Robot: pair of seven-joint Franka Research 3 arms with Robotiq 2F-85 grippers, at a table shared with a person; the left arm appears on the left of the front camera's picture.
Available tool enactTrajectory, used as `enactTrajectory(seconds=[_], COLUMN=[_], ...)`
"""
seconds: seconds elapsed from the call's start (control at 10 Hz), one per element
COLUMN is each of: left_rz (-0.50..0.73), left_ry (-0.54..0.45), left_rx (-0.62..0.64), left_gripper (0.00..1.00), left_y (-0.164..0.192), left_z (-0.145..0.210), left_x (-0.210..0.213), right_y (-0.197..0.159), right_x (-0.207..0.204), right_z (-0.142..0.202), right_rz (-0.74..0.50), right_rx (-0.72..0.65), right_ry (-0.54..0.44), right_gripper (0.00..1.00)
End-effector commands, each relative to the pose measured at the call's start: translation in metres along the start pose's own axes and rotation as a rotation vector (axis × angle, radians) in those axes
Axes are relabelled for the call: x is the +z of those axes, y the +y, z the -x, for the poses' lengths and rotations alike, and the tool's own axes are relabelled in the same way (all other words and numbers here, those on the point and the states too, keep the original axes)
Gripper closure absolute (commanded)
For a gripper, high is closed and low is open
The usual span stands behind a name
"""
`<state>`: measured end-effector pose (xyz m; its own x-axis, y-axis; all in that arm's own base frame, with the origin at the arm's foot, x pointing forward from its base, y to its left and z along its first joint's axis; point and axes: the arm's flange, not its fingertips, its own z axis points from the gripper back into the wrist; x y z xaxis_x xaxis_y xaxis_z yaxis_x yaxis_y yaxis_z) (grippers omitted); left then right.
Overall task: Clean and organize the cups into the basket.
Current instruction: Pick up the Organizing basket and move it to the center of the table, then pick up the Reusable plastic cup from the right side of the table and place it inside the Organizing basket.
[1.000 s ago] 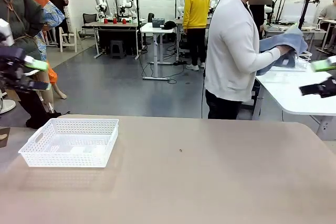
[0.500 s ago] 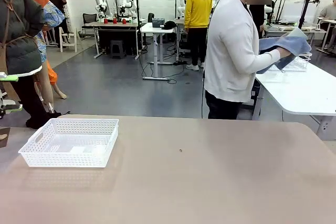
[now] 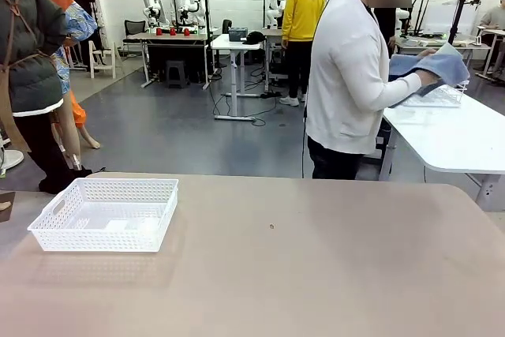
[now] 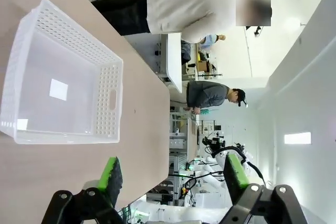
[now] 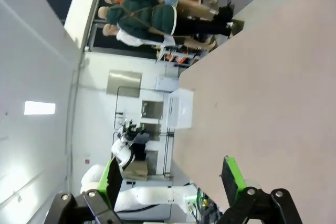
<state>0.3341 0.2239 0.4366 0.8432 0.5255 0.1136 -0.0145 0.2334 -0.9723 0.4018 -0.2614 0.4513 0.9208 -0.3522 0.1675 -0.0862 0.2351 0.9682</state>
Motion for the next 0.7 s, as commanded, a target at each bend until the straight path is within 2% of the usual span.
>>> enactTrajectory(seconds=[0.0,0.1,0.6], left_rz=[-0.059,0.000,0.000], left_ry=[-0.006,0.000,0.000], left_rx=[-0.043,0.000,0.000], left_gripper=[0.00,0.00,0.00], left_y=[-0.012,0.000,0.000], left_z=[0.007,0.000,0.000], left_x=[-0.002,0.000,0.000], right_y=[0.005,0.000,0.000], right_x=[-0.014,0.000,0.000], right_z=[0.006,0.000,0.000], right_rz=[0.010,0.000,0.000], right_rx=[0.005,0.000,0.000], right_ry=[-0.046,0.000,0.000], right_gripper=[0.00,0.00,0.00])
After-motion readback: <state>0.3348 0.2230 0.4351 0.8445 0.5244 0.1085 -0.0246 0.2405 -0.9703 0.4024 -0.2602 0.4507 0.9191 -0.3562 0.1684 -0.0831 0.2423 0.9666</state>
